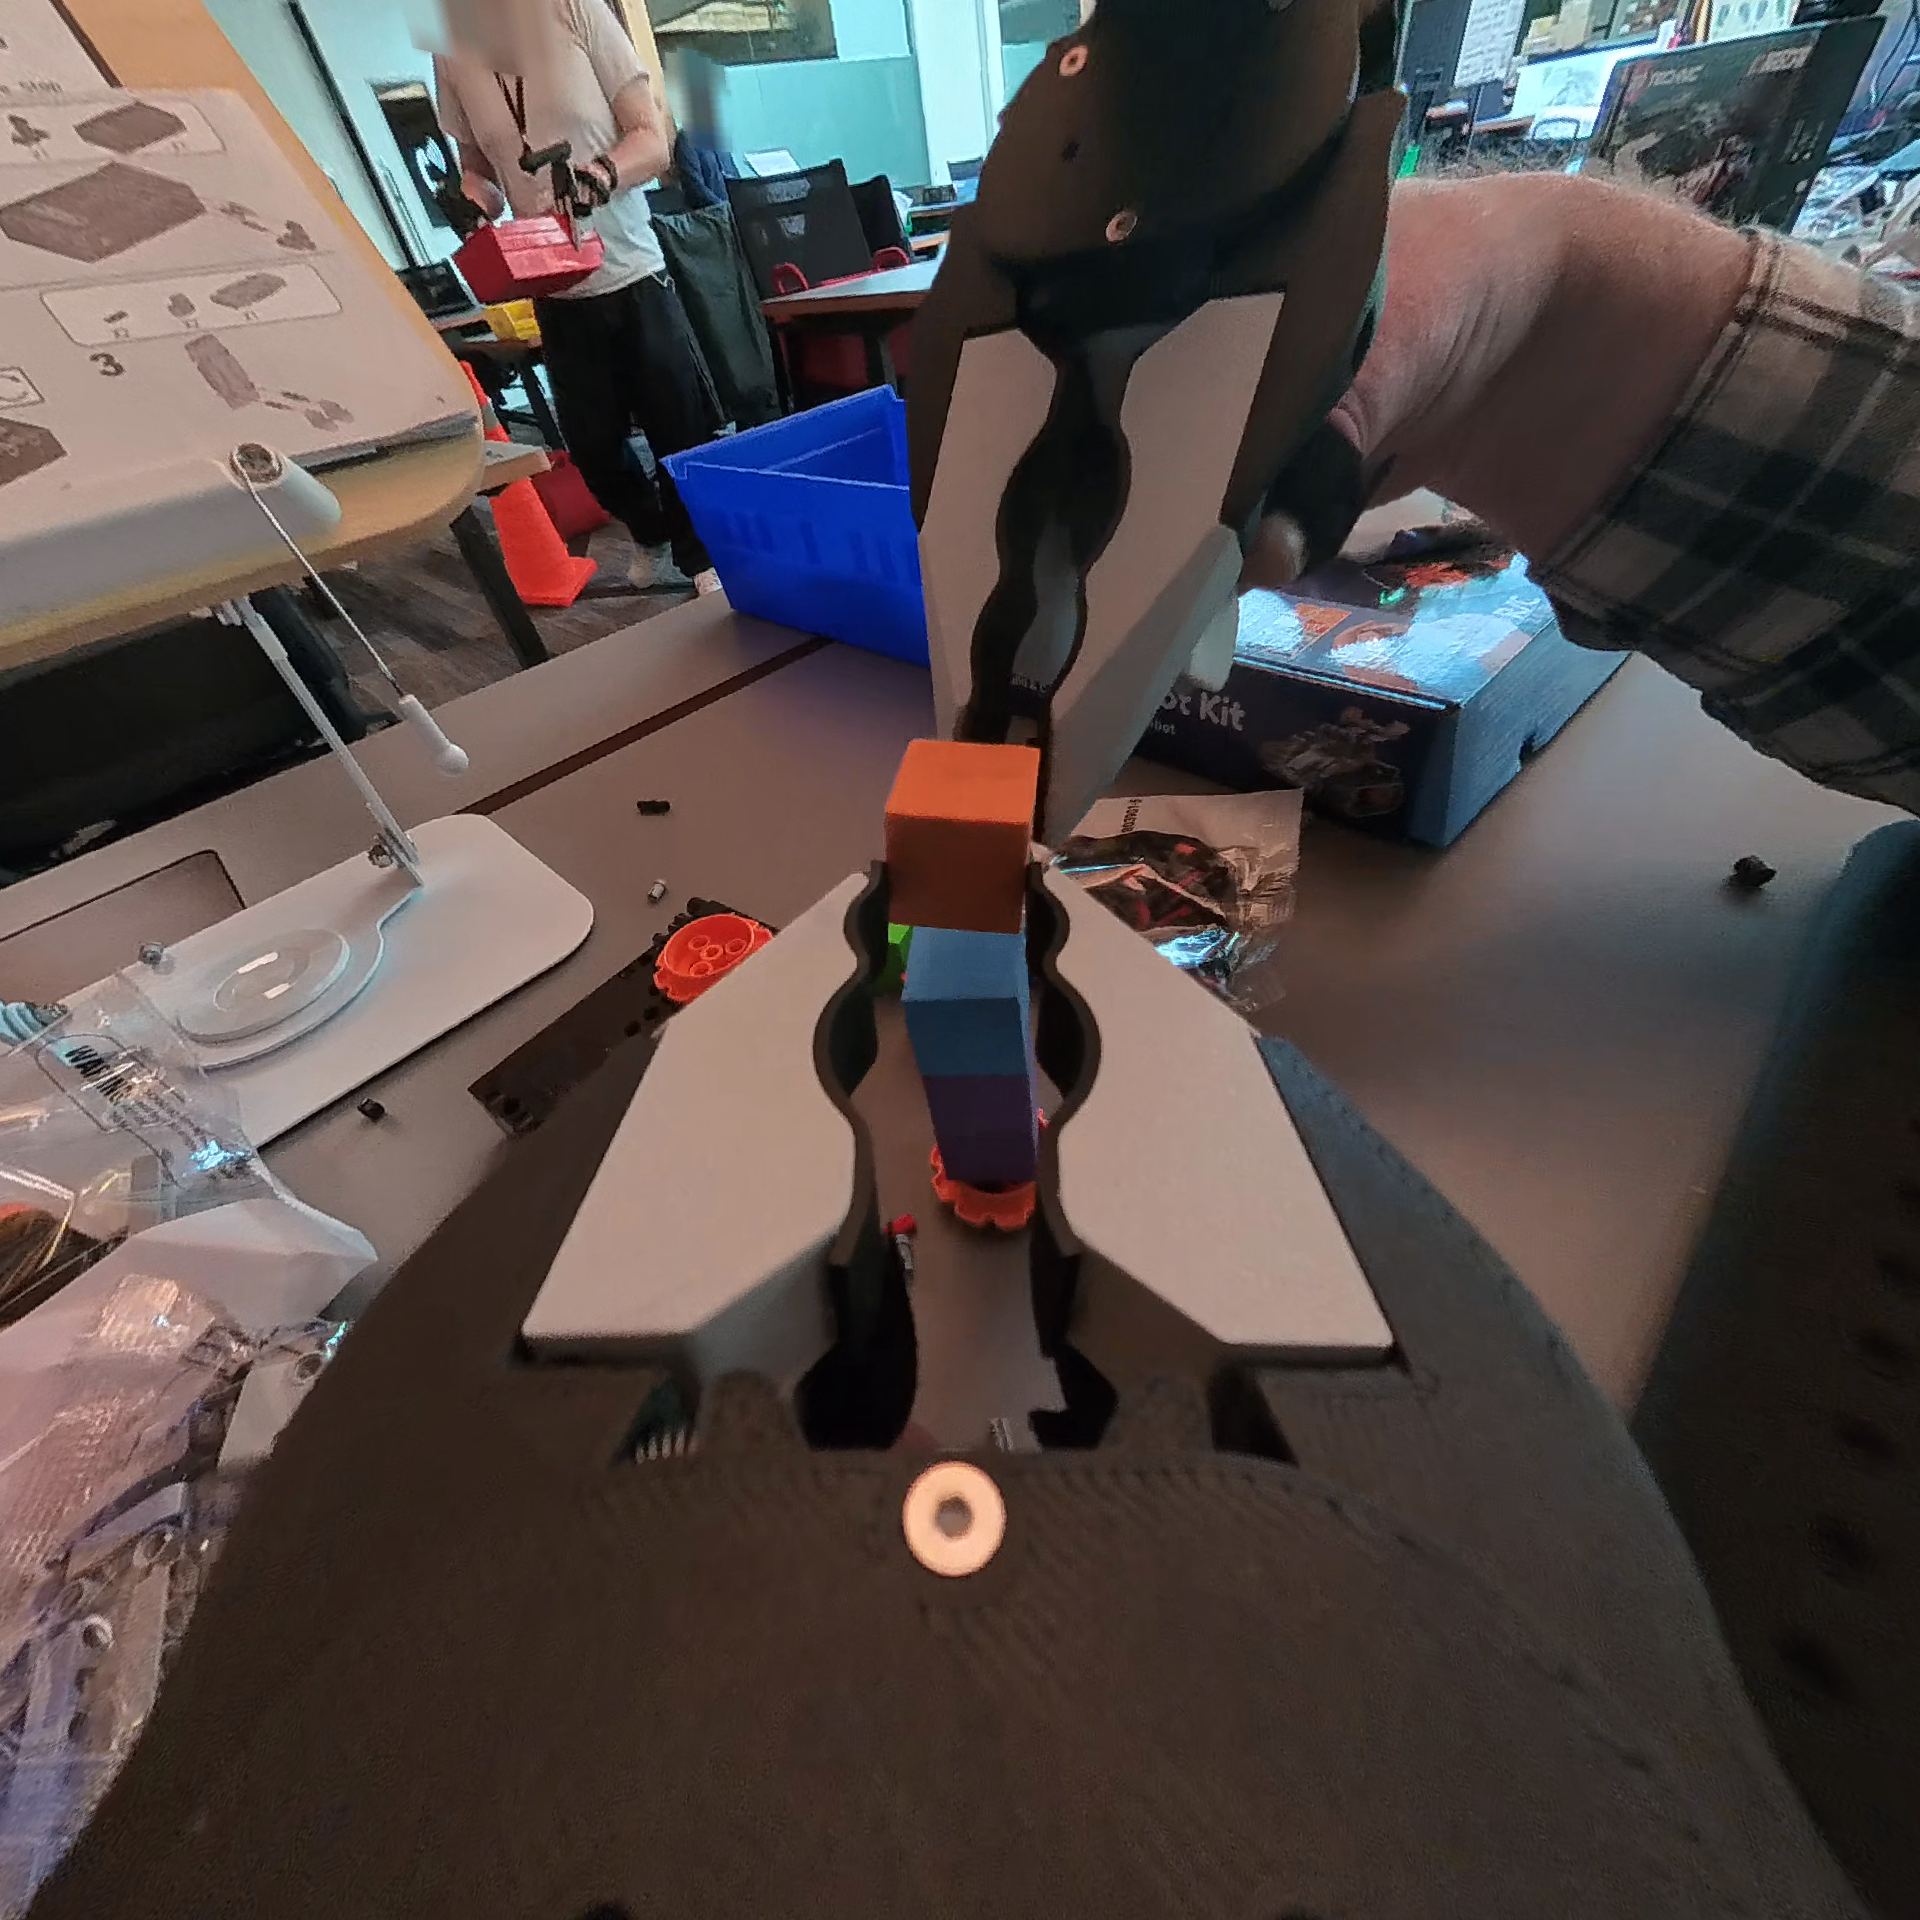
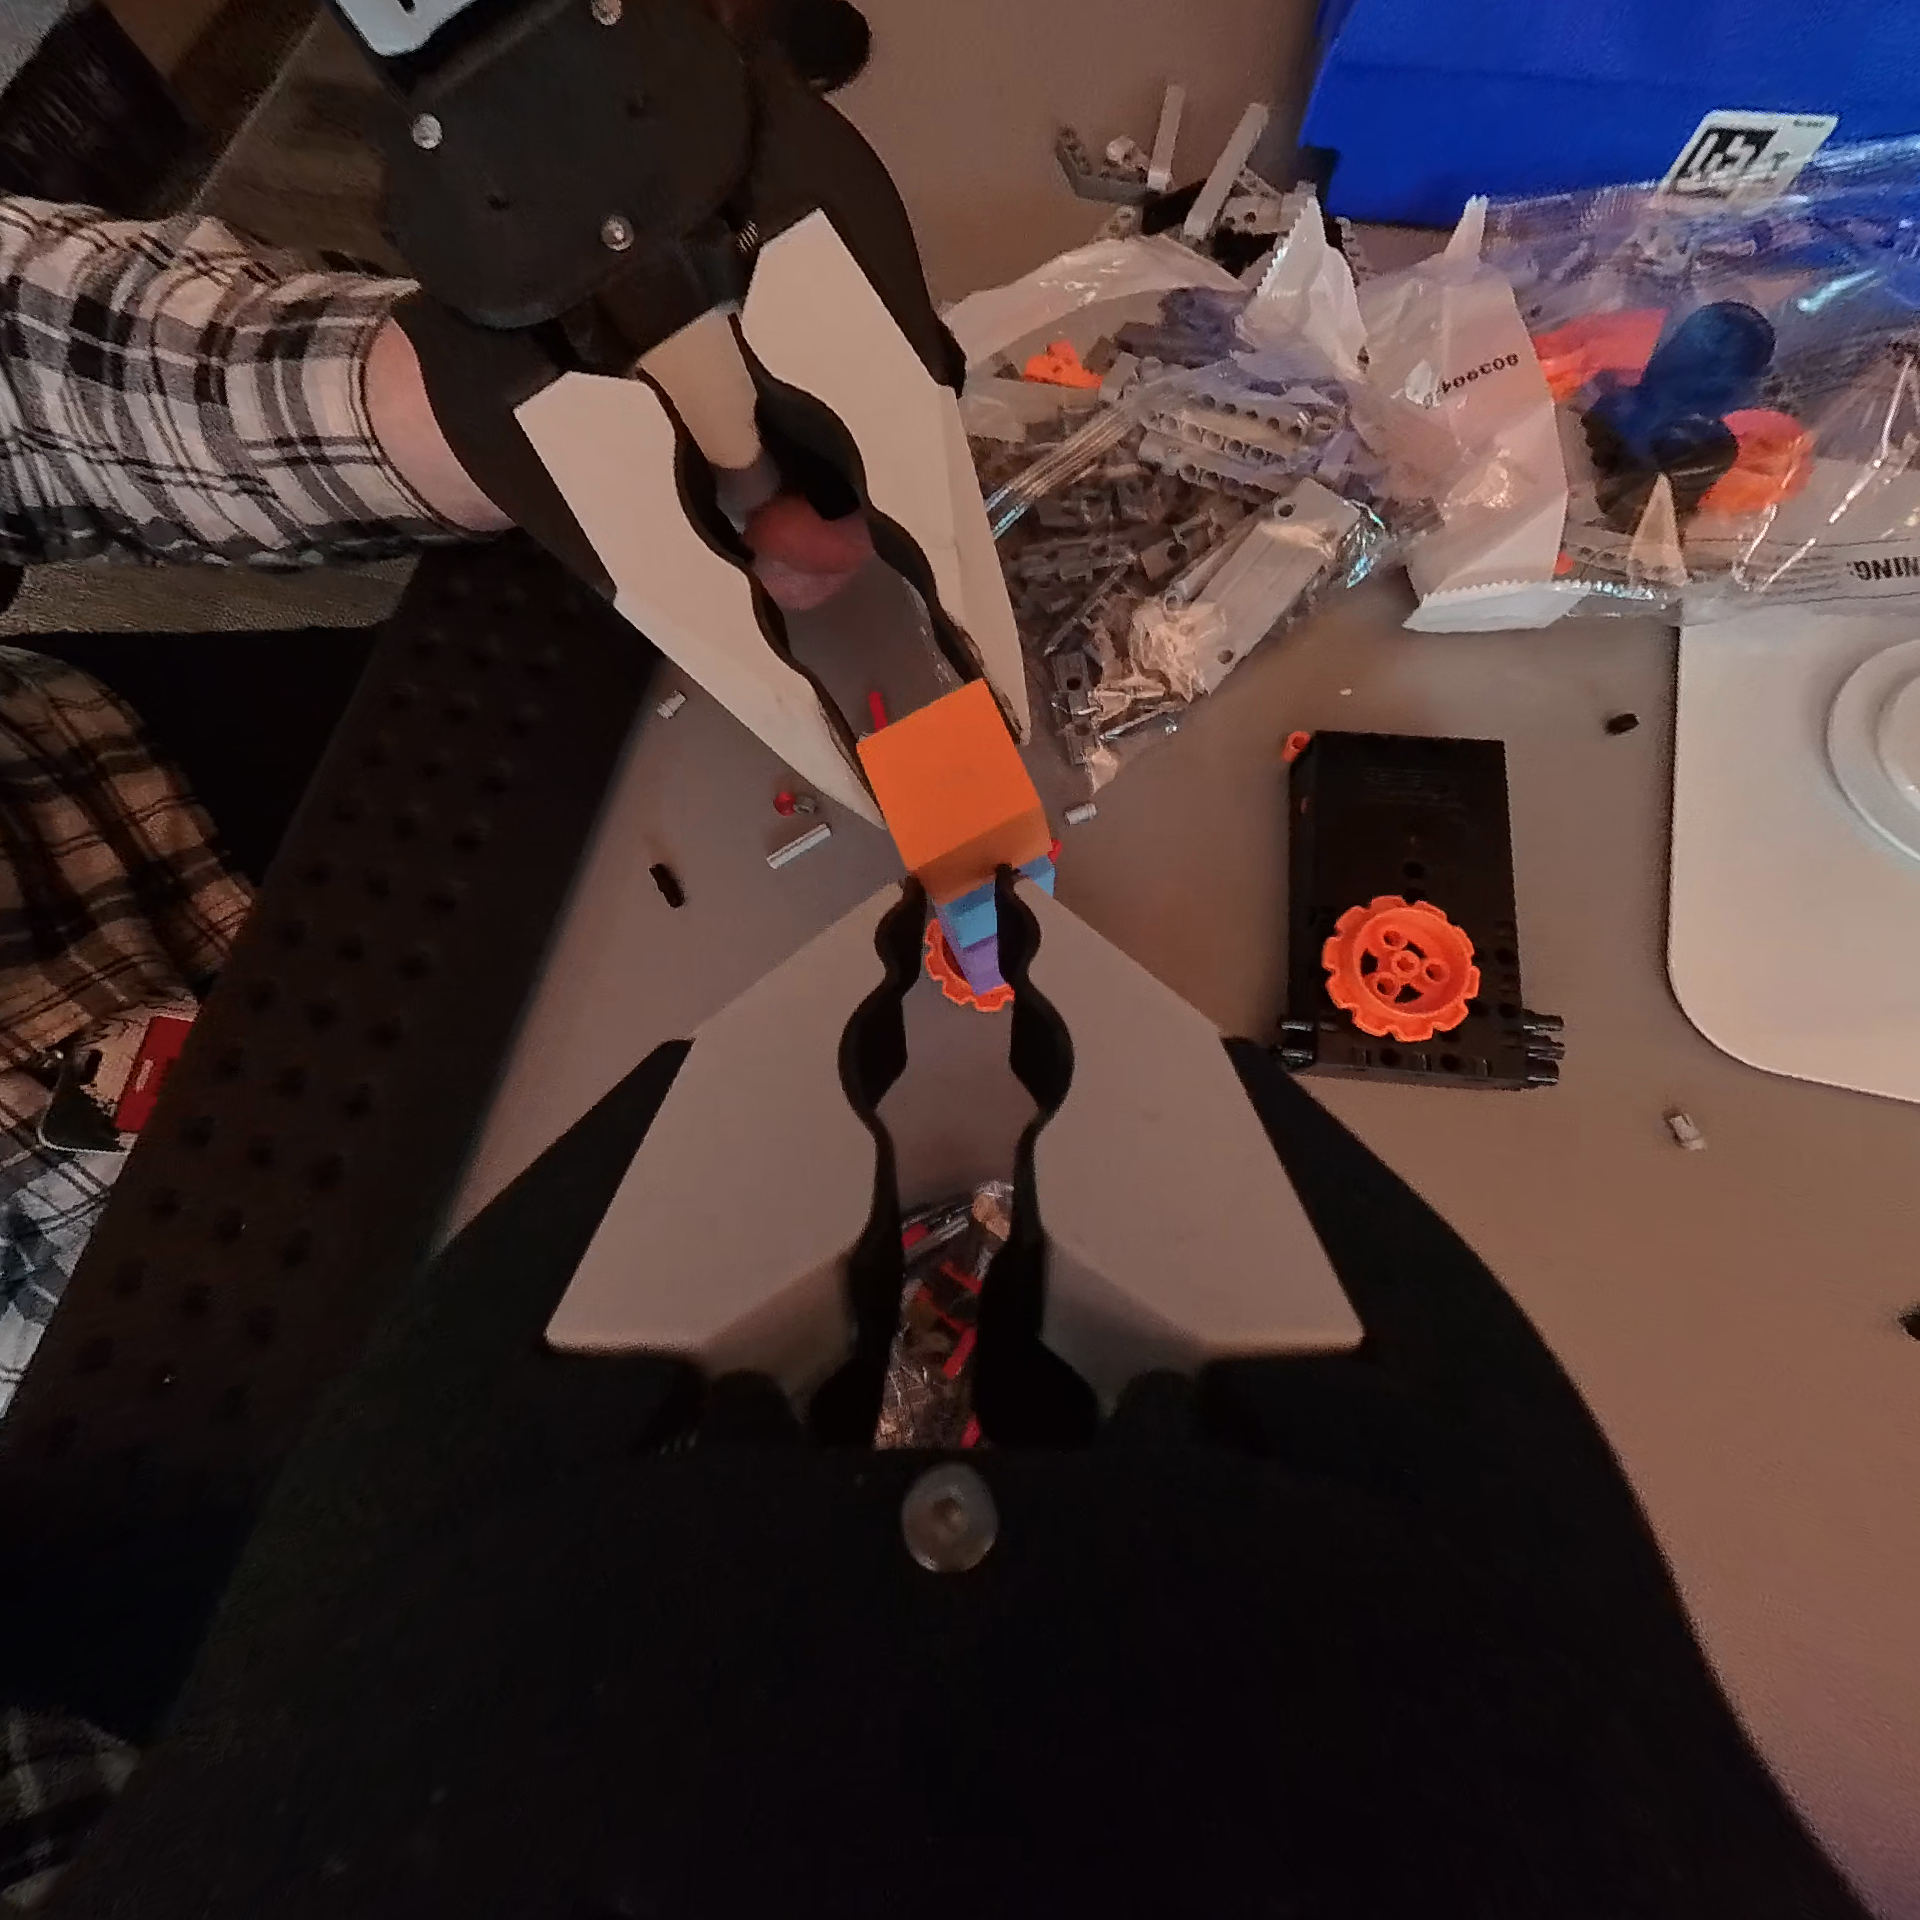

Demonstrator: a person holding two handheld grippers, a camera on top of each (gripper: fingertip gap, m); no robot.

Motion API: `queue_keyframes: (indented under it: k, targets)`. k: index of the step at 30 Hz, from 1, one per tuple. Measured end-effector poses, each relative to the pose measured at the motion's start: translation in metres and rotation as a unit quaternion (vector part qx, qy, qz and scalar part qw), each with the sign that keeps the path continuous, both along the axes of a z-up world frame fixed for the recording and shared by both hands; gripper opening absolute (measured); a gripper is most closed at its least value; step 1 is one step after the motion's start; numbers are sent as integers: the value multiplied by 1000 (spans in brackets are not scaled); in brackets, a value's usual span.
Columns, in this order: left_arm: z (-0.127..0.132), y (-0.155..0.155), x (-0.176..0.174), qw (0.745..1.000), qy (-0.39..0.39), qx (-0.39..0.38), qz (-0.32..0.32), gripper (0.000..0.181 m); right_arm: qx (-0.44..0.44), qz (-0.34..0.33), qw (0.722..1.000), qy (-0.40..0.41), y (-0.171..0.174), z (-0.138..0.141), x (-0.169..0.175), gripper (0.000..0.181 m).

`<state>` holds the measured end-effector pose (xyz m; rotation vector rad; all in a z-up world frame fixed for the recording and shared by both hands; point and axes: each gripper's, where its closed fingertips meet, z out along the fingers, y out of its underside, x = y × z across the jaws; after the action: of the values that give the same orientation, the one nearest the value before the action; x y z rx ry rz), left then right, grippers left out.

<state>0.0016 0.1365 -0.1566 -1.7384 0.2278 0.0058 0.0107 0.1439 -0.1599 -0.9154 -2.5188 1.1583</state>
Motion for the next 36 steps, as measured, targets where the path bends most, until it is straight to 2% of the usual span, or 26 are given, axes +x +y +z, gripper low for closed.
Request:
queue_keyframes:
  k: [36]
  targets:
    - [-18,-1,-3,999,-10,-39,7,24,-15,0,1000,-21,0,-18,-4,11]
